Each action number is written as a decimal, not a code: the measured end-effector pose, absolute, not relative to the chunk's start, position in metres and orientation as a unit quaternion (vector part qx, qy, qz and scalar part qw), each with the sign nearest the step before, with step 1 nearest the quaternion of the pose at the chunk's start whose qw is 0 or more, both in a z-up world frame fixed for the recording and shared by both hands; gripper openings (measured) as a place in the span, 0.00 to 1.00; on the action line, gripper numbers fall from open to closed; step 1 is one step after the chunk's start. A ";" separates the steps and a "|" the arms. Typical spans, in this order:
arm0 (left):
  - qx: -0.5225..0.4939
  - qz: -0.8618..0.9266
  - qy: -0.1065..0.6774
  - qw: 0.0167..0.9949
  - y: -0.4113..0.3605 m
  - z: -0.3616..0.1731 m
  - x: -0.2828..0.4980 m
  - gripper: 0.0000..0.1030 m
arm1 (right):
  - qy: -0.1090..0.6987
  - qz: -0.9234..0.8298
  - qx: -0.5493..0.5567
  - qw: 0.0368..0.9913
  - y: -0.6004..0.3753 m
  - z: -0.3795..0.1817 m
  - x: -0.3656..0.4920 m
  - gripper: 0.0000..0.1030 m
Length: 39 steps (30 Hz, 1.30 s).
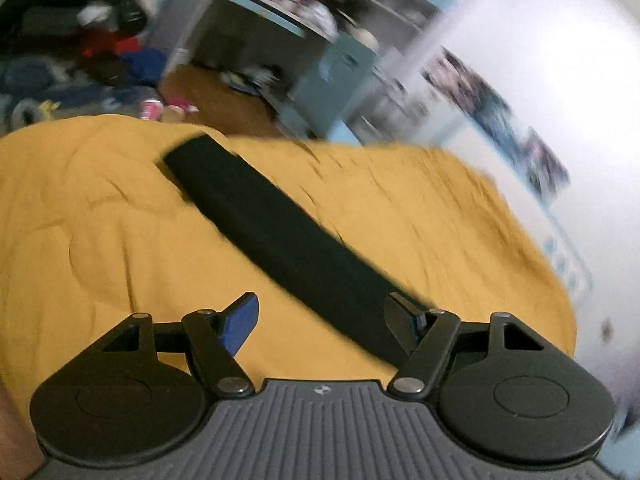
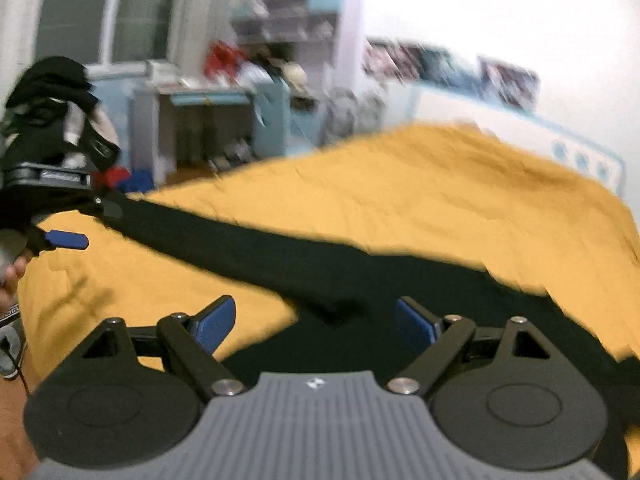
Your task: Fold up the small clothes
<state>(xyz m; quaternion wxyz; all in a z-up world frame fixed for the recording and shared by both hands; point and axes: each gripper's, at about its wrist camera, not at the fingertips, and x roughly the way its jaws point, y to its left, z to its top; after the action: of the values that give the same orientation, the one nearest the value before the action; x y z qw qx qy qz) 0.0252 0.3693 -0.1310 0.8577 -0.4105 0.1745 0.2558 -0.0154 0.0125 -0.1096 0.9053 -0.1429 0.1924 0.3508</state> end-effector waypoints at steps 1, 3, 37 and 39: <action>-0.429 0.262 0.157 0.850 0.381 -0.138 0.029 0.81 | 0.185 0.354 -0.153 0.904 0.020 -0.117 -0.009 0.81; -0.460 0.280 0.131 0.832 0.410 -0.153 0.029 0.81 | 0.193 0.354 -0.191 0.895 0.048 -0.134 0.012 0.80; -0.439 0.258 0.093 0.856 0.461 -0.117 0.111 0.12 | 0.299 0.345 -0.180 0.871 0.059 -0.179 0.048 0.79; -0.432 0.216 0.082 0.872 0.439 -0.087 0.131 0.12 | 0.305 0.331 -0.172 0.876 0.032 -0.176 0.044 0.79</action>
<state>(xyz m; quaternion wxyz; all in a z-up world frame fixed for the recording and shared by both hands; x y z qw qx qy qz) 0.1308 0.4392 -0.0867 0.8721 -0.4315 0.0817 0.2159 0.0445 0.0322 -0.1755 0.8762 -0.1723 0.3052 0.3309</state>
